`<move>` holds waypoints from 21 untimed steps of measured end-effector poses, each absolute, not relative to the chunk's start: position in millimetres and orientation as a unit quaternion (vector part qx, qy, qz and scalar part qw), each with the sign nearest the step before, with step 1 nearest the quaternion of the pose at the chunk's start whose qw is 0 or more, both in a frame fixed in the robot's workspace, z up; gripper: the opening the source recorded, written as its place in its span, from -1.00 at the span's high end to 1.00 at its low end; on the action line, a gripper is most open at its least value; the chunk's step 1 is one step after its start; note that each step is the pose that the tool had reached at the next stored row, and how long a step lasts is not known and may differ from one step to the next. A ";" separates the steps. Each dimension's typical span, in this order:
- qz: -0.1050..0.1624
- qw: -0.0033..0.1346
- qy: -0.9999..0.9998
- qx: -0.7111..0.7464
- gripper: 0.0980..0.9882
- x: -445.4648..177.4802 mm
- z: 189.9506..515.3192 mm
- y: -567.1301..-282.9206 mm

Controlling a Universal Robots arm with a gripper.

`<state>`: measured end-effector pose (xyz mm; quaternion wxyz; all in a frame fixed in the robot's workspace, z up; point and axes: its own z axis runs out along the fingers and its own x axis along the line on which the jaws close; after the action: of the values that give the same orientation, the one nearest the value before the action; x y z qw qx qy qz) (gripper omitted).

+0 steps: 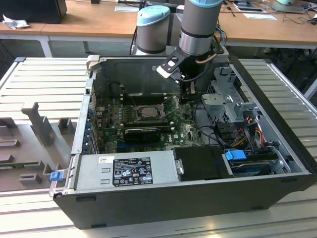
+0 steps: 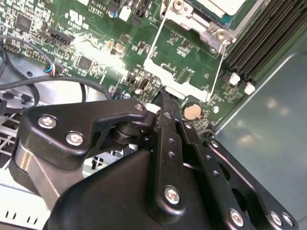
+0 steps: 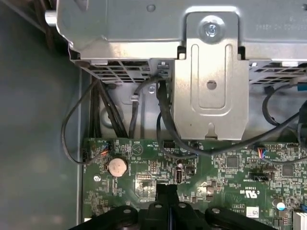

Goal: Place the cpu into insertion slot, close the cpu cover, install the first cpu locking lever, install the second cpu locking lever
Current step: 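Close the cpu cover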

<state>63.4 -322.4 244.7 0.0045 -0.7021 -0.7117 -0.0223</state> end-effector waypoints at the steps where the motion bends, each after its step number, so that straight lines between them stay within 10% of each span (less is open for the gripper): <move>1: -0.022 0.005 -0.712 -0.702 0.98 62.2 244.7 -322.4; 21: -0.022 0.005 -0.712 -0.702 0.98 51.1 244.7 -322.4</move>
<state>51.1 -322.4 244.7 0.0046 -0.7021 -0.7117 -0.0222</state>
